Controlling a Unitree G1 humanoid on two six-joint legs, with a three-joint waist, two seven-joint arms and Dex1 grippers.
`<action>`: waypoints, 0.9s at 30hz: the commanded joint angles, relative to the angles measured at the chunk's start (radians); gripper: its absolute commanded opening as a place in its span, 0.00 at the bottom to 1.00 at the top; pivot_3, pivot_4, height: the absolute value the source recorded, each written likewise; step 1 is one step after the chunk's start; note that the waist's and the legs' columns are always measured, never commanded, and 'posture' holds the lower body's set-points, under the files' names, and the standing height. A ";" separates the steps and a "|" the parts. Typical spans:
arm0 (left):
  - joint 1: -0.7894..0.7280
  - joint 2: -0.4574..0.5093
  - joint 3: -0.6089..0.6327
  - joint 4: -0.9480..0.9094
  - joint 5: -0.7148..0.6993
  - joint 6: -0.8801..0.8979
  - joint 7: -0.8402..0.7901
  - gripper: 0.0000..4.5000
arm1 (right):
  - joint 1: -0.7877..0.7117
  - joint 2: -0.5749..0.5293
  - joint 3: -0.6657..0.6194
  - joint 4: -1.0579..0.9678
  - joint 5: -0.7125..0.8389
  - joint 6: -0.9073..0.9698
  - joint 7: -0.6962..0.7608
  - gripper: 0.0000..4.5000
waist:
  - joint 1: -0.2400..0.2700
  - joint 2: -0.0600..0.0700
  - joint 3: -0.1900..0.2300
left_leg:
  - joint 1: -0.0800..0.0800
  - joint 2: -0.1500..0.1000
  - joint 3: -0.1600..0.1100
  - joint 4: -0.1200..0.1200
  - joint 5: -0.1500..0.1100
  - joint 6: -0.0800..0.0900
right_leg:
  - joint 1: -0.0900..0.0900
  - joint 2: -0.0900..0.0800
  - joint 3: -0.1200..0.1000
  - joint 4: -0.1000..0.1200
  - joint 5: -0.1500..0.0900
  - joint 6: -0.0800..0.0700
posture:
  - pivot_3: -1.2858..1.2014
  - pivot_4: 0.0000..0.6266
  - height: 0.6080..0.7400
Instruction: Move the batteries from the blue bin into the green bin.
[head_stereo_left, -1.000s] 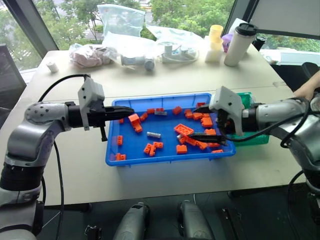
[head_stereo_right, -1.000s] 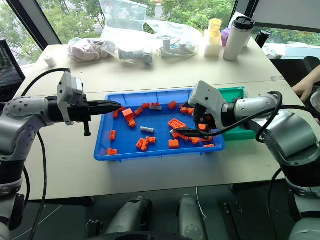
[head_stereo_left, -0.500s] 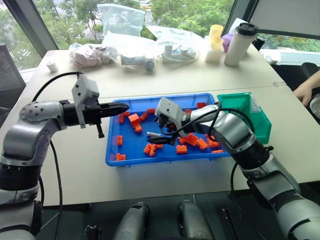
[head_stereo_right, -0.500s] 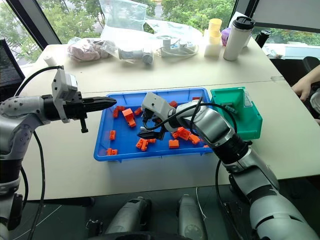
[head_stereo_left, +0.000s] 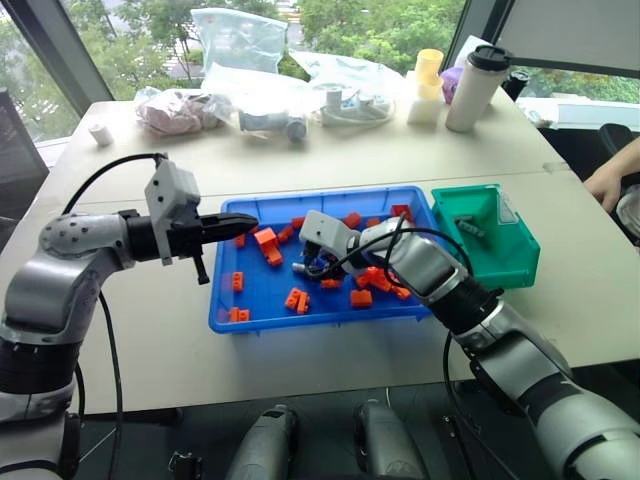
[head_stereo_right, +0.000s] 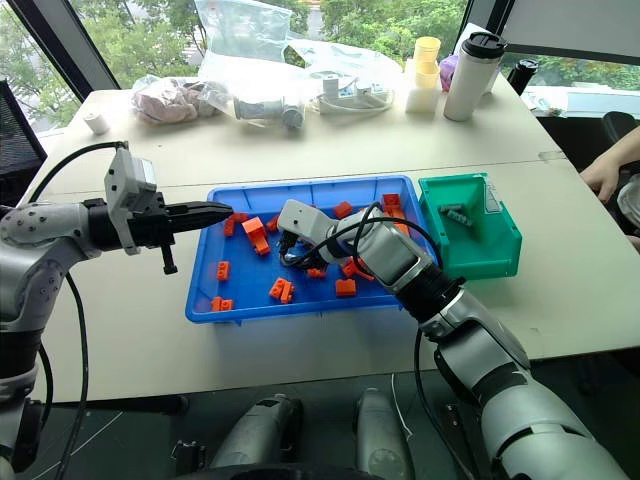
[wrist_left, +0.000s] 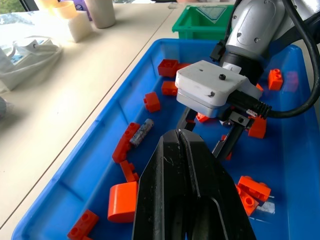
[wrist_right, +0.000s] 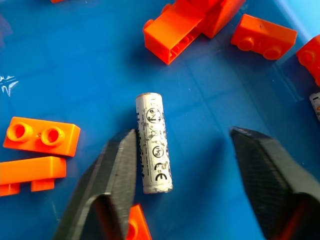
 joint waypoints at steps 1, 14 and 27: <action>-0.010 0.003 0.021 -0.020 -0.006 -0.009 0.006 0.00 | -0.014 -0.004 -0.024 -0.051 -0.016 0.013 0.015 0.09 | 0.000 0.000 0.000 | 0.000 0.000 0.000 0.000 0.000 0.000 | 0.000 0.000 0.000 0.000 0.000 0.000 | 0.52 0.24 1.00; -0.034 -0.032 -0.024 0.006 0.013 -0.034 -0.011 0.00 | 0.014 -0.295 -0.506 -0.376 0.087 0.340 -0.066 0.01 | 0.008 0.000 0.000 | 0.000 -0.001 0.000 0.000 0.000 0.001 | 0.001 -0.001 0.000 -0.001 0.000 0.000 | 0.52 0.24 1.00; -0.094 -0.084 -0.081 0.082 0.052 -0.088 -0.043 0.00 | 0.300 -0.599 -0.638 -0.368 0.093 0.322 -0.084 0.01 | 0.005 0.000 0.000 | 0.000 0.000 0.003 0.000 -0.004 0.006 | 0.001 -0.001 0.001 -0.001 0.000 0.000 | 0.52 0.24 1.00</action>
